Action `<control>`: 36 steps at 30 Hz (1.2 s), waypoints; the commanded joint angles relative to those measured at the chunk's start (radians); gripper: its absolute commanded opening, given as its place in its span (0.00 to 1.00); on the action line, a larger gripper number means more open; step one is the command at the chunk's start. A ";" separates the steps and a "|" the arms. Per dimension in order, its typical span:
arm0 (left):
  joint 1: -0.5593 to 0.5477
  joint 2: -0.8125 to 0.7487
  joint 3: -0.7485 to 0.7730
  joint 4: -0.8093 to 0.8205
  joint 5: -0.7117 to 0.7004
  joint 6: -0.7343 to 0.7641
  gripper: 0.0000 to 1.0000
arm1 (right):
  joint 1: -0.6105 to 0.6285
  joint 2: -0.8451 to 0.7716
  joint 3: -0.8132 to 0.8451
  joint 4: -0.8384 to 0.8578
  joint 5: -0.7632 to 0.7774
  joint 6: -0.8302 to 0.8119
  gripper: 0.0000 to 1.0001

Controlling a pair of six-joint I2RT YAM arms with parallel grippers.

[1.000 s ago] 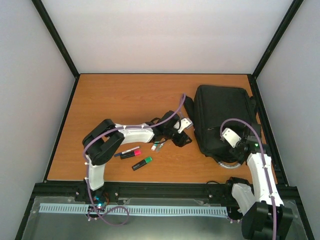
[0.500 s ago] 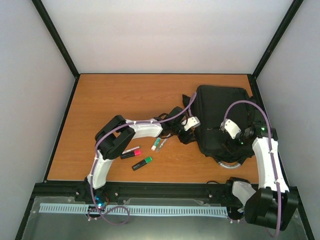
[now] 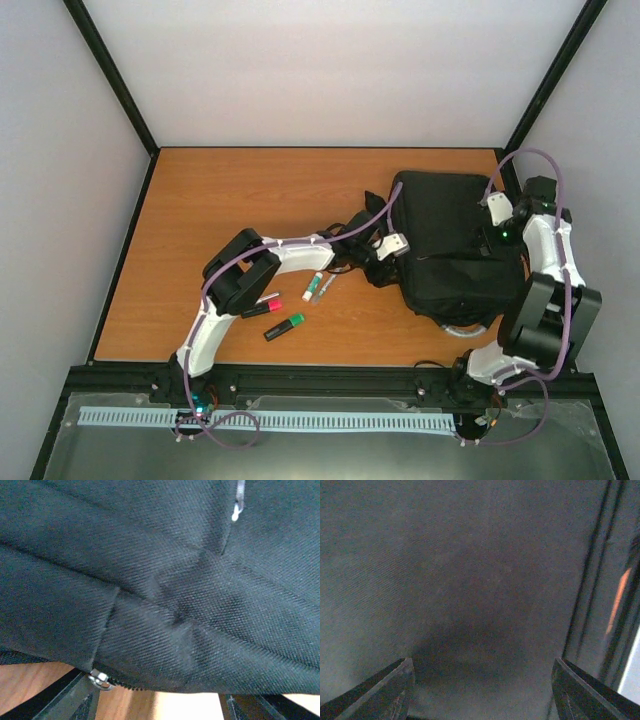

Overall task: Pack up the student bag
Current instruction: Zip the student bag at the center of the board.

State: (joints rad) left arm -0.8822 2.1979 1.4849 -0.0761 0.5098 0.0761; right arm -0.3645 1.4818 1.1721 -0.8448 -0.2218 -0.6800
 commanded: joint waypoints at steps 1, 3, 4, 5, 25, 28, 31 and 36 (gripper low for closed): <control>-0.056 -0.021 0.014 0.034 0.035 0.016 0.65 | -0.001 0.133 0.025 0.028 0.034 0.068 0.76; -0.080 -0.037 -0.011 0.051 0.025 0.005 0.64 | 0.005 0.177 0.028 0.029 0.004 0.074 0.74; -0.096 -0.045 -0.025 0.060 0.019 -0.001 0.63 | 0.016 0.191 0.024 0.030 -0.012 0.082 0.73; -0.107 -0.053 -0.041 0.077 0.007 -0.009 0.63 | 0.035 0.199 0.019 0.029 -0.027 0.091 0.72; -0.125 -0.577 -0.597 0.142 -0.176 -0.202 0.62 | 0.316 -0.187 -0.042 -0.047 -0.007 0.204 0.76; -0.118 -0.666 -0.648 0.121 -0.274 -0.268 0.65 | 0.476 -0.244 -0.083 -0.092 -0.047 0.211 0.77; -0.095 -0.733 -0.692 0.101 -0.335 -0.319 0.68 | 0.628 -0.290 -0.149 -0.088 -0.053 0.221 0.79; -0.016 -0.844 -0.808 0.151 -0.357 -0.393 0.77 | 0.761 -0.322 -0.191 -0.094 0.094 0.140 0.85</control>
State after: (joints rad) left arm -0.9546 1.4273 0.7425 0.0528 0.2115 -0.2276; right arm 0.3149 1.1923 1.0096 -0.9131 -0.2474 -0.4870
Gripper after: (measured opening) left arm 0.735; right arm 0.837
